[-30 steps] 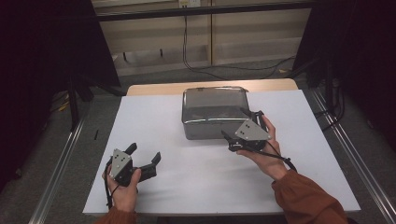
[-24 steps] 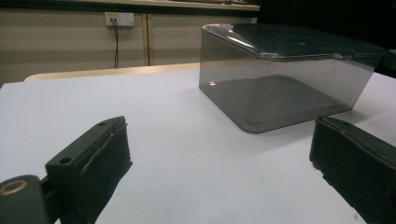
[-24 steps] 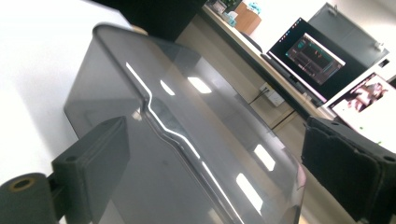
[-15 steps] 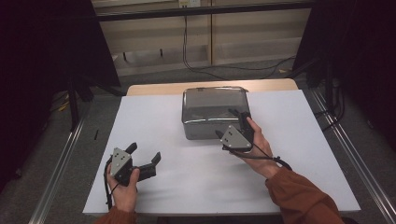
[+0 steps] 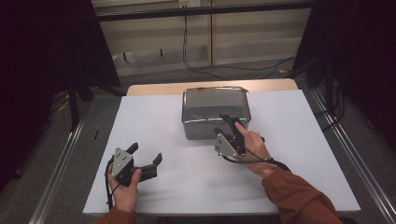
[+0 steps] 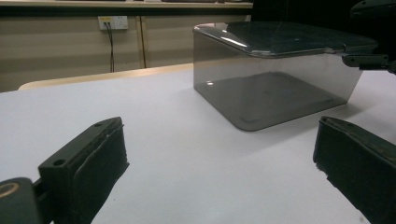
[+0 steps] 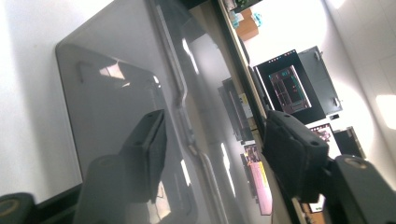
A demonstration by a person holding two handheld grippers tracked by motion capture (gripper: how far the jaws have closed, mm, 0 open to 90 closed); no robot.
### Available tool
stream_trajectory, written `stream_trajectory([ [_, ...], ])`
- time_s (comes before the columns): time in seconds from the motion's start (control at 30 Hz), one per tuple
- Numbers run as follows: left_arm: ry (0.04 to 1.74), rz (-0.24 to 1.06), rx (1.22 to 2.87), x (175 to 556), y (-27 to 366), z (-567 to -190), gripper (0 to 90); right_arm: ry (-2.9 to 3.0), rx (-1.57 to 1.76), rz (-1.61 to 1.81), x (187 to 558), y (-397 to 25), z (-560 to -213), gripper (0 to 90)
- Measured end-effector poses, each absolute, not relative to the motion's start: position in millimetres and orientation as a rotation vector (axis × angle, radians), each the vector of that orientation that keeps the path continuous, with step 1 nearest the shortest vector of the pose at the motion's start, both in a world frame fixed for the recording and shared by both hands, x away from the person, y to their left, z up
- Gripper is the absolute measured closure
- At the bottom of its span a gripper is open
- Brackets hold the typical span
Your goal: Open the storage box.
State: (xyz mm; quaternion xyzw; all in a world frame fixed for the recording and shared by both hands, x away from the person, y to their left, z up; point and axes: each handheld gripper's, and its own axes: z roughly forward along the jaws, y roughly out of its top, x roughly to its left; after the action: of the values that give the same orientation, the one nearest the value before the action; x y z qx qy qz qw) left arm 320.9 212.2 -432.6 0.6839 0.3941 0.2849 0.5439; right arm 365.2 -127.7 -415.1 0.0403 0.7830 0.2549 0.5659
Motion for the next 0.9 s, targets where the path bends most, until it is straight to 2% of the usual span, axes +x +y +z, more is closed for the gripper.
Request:
stream_trajectory([
  [0.07, 0.933, 0.682, 1.626, 321, 212, -432, 2.8, 1.849, 0.069, 0.565, 367, -127, -419, 47.1],
  [0.27, 0.928, 0.681, 1.631, 321, 212, -433, 2.8, 1.854, 0.030, 0.529, 366, -125, -423, 55.4],
  [0.3, 0.927, 0.683, 1.634, 321, 212, -433, 2.8, 1.855, 0.022, 0.518, 366, -124, -424, 59.3],
  [0.5, 0.922, 0.684, 1.642, 321, 211, -433, 3.0, 1.857, -0.004, 0.484, 367, -123, -429, 66.0],
  [0.57, 0.919, 0.688, 1.645, 321, 211, -433, 3.5, 1.843, -0.015, 0.471, 367, -122, -428, 70.8],
  [0.9, 0.912, 0.614, 1.667, 328, 204, -432, 6.0, 1.828, -0.035, 0.464, 366, -122, -428, 75.5],
])
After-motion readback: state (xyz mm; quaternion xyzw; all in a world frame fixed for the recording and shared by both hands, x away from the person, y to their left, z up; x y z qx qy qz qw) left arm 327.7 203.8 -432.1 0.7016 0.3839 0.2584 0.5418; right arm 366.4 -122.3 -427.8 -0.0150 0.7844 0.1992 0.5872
